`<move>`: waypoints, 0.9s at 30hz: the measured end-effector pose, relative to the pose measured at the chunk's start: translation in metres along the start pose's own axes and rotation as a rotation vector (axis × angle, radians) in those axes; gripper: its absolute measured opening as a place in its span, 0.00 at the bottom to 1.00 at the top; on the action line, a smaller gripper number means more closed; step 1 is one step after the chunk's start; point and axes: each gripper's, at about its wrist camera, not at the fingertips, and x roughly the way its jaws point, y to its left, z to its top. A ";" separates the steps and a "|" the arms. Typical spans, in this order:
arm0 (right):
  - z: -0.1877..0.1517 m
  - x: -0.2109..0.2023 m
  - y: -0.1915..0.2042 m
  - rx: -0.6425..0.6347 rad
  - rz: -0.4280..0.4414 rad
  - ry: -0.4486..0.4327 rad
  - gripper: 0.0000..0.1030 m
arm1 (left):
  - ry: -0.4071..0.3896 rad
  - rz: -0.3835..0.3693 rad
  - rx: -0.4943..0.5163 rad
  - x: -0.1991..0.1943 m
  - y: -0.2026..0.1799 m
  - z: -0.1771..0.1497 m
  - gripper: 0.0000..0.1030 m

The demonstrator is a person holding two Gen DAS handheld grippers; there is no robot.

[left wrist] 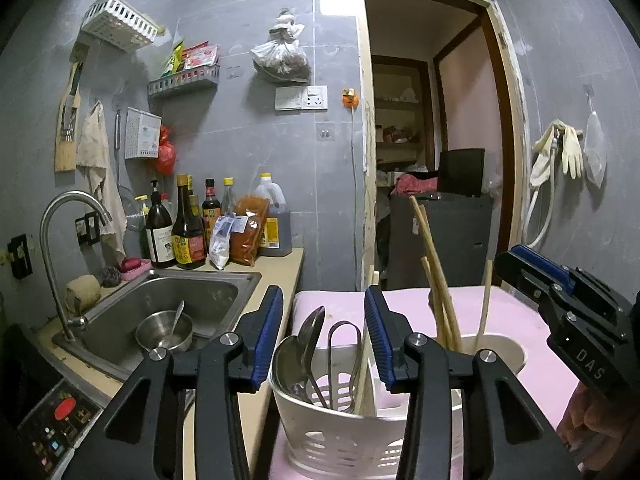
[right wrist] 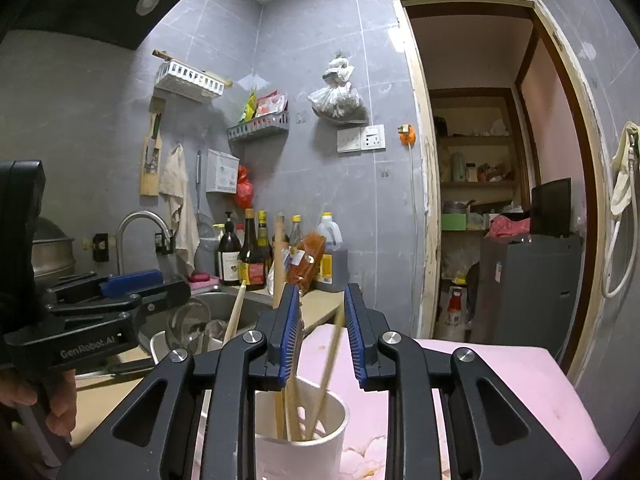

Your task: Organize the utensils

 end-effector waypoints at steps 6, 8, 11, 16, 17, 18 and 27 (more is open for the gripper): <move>0.006 -0.006 -0.006 0.008 -0.010 -0.011 0.26 | -0.005 -0.015 -0.058 -0.006 0.001 0.006 0.42; 0.008 -0.008 -0.009 0.013 -0.013 -0.013 0.29 | -0.005 -0.019 -0.089 -0.010 -0.001 0.006 0.46; 0.010 -0.013 -0.014 0.025 -0.013 -0.018 0.39 | -0.004 -0.029 -0.115 -0.013 -0.005 0.004 0.49; 0.013 -0.023 -0.023 0.022 -0.036 -0.015 0.41 | 0.012 -0.037 -0.147 -0.019 -0.014 0.001 0.54; 0.013 -0.025 -0.025 0.023 -0.038 -0.014 0.43 | 0.015 -0.031 -0.150 -0.020 -0.015 0.001 0.56; 0.013 -0.027 -0.027 0.026 -0.041 -0.011 0.45 | 0.016 -0.027 -0.152 -0.020 -0.016 0.001 0.58; 0.011 -0.056 -0.055 0.068 -0.093 0.014 0.76 | 0.005 -0.038 -0.164 -0.034 -0.033 -0.002 0.85</move>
